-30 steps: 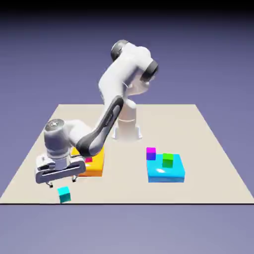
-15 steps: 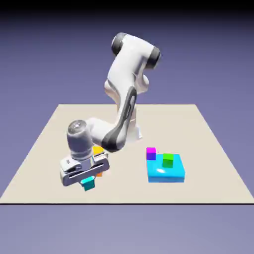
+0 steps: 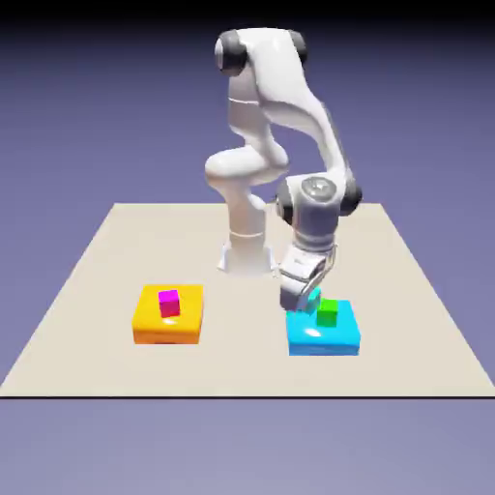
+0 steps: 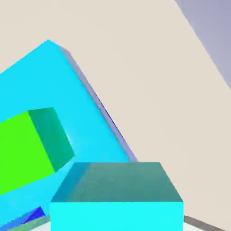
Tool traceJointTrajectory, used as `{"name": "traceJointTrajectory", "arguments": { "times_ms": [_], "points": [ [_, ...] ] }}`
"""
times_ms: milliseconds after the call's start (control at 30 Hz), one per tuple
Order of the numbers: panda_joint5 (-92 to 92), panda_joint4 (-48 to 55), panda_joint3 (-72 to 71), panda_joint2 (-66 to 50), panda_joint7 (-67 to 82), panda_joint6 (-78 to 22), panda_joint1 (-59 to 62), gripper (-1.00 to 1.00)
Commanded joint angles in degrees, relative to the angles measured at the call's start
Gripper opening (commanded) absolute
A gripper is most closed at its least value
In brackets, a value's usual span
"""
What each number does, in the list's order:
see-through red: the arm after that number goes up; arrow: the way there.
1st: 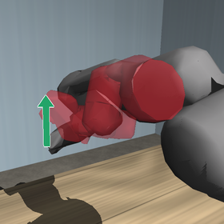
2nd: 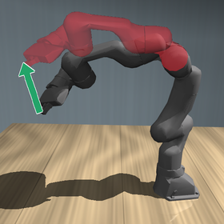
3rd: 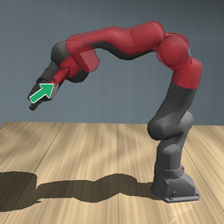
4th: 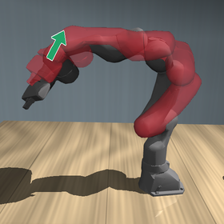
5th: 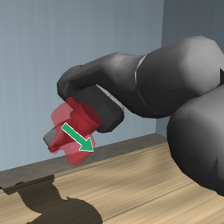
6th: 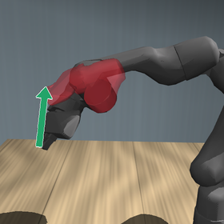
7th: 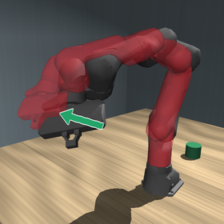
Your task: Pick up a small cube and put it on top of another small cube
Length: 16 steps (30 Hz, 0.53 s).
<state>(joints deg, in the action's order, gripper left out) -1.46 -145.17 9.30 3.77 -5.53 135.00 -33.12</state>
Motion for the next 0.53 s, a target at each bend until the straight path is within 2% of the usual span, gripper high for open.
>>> {"name": "traceJointTrajectory", "arguments": {
  "times_ms": [0, 100, 267, 300, 333, 500],
  "points": [
    [-1.9, -1.4, -1.8, 2.1, -1.6, 0.1, 0.0, -1.00],
    [-4.7, -3.6, -4.5, 5.3, -3.9, 0.3, -0.9, -1.00],
    [-5.3, -6.2, -4.2, -4.3, -4.3, 12.4, -0.5, -1.00],
    [-5.3, -6.2, -4.2, -4.3, -4.3, 12.4, -0.5, 1.00],
    [-5.3, -6.2, -4.2, -4.3, -4.3, 12.4, -0.5, 1.00],
    [-4.7, -3.6, -4.5, 5.3, -3.9, 0.3, -0.9, 1.00]
  ]
}}
